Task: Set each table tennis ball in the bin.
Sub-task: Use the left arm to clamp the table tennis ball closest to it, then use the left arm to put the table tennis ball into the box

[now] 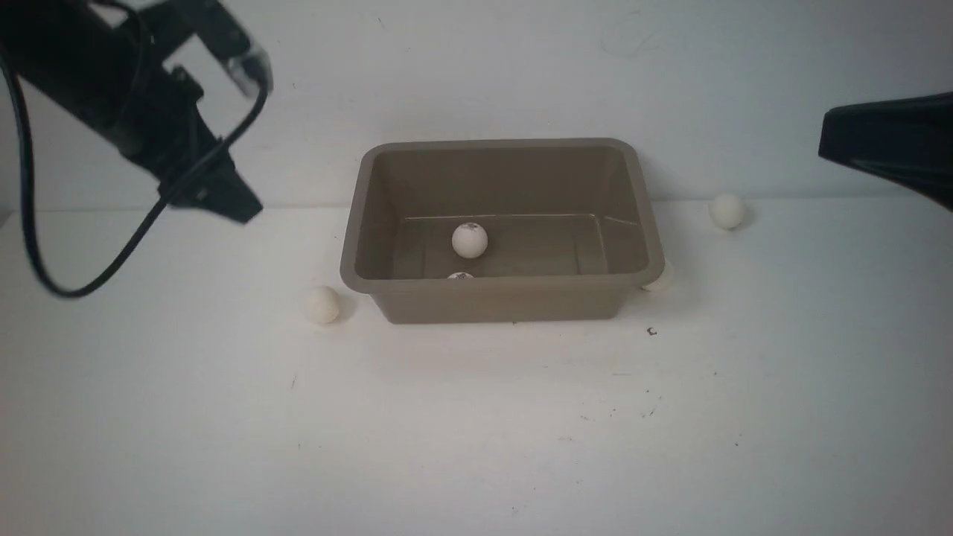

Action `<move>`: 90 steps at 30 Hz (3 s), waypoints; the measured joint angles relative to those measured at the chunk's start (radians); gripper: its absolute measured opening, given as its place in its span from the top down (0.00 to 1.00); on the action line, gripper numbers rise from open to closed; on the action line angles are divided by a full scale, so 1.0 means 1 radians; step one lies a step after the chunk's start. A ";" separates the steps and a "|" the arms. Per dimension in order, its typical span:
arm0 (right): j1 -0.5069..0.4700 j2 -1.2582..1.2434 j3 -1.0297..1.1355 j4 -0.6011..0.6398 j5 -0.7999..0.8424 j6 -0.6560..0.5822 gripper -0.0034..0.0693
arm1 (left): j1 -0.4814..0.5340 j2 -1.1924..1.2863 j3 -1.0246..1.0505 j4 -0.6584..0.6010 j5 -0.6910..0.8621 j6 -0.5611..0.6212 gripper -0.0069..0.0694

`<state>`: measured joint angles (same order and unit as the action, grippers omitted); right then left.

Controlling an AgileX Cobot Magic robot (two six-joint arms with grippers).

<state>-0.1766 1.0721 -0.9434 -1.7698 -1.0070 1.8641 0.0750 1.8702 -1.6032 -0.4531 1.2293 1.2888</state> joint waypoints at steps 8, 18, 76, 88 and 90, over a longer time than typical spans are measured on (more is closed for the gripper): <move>0.000 0.000 0.000 0.000 0.000 0.001 0.98 | 0.003 0.039 0.048 -0.100 -0.048 0.241 0.28; 0.000 0.000 0.000 0.000 -0.008 0.001 0.98 | 0.003 0.092 0.049 -0.154 -0.119 0.351 0.28; 0.001 0.034 -0.053 0.000 0.293 0.008 0.98 | -0.090 -0.012 0.040 -0.369 -0.397 0.212 0.45; 0.001 0.435 -0.265 0.000 0.432 -0.051 0.97 | -0.278 0.090 0.028 -0.178 -0.540 -0.051 0.45; 0.001 0.507 -0.318 0.000 0.448 -0.084 0.97 | -0.293 0.127 0.028 -0.085 -0.552 -0.152 0.45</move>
<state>-0.1757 1.5791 -1.2610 -1.7698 -0.5591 1.7802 -0.2178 1.9971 -1.5751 -0.5377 0.6771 1.1368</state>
